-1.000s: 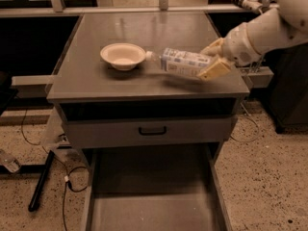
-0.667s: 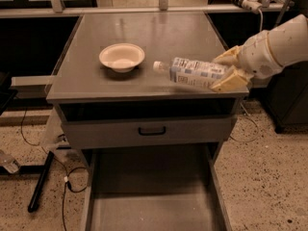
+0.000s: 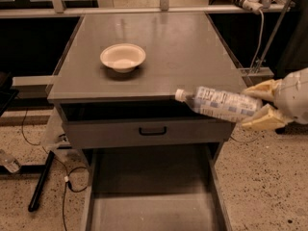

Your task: Place blue plastic bottle into middle drawer

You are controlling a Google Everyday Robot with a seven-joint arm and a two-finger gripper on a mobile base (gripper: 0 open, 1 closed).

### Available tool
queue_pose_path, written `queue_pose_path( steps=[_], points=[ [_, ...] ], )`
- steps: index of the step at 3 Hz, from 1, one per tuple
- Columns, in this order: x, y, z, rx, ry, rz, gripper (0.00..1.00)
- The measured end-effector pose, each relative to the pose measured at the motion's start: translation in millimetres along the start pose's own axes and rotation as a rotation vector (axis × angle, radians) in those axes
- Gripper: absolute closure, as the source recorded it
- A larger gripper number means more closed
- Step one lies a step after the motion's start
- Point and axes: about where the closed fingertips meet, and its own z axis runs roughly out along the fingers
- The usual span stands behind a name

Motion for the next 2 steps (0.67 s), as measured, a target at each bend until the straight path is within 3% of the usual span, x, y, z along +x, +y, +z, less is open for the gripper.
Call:
queue_pose_path(
  steps=[1, 2],
  points=[
    [28.1, 43.0, 16.3, -0.046, 0.022, 0.044, 1.0],
    [28.1, 43.1, 16.3, -0.046, 0.022, 0.044, 1.0]
  ],
)
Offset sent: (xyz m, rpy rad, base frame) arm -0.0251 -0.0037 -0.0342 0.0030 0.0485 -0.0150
